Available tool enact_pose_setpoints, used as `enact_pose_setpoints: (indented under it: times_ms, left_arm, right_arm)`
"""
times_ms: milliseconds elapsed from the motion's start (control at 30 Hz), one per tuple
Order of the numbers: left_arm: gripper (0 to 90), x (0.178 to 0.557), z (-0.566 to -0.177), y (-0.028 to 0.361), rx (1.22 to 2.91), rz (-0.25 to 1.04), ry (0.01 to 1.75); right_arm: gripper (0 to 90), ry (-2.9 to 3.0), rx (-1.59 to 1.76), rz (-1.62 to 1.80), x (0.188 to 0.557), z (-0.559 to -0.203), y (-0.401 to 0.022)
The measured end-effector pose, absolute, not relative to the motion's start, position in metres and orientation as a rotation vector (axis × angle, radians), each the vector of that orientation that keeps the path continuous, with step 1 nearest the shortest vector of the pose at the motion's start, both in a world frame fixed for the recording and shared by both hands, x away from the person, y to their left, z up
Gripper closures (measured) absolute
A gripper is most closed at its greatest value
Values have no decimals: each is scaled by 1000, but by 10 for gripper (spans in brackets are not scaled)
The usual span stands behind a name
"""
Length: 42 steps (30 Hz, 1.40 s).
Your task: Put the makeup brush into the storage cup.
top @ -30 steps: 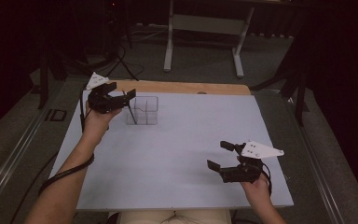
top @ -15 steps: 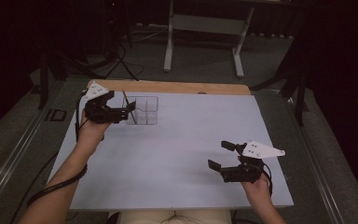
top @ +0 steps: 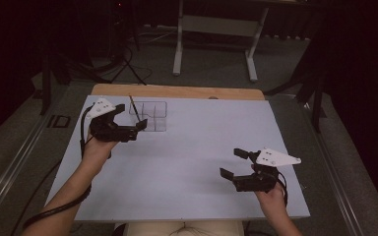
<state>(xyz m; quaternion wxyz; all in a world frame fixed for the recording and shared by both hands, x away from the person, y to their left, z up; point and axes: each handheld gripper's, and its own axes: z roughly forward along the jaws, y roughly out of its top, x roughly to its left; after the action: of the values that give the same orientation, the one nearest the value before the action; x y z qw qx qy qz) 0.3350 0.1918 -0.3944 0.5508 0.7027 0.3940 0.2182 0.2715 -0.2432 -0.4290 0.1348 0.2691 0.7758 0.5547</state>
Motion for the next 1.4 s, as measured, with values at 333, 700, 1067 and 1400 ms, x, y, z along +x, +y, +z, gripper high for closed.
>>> enact_pose_setpoints:
  times_ms: [333, 700, 1067, 1400]
  left_arm:
    - [30, 314, -398, 179, 1697, 494, 863]
    - [30, 294, -410, 170, 1739, 461, 796]
    - [31, 275, -424, 168, 1737, 429, 770]
    - [31, 262, -435, 167, 1747, 402, 739]
  right_arm:
    - [143, 2246, 782, 1604, 272, -429, -244]
    - [143, 2249, 777, 1596, 272, -429, -244]
    - [143, 2249, 779, 1590, 271, -430, -244]
    - [143, 2251, 782, 1581, 272, -431, -245]
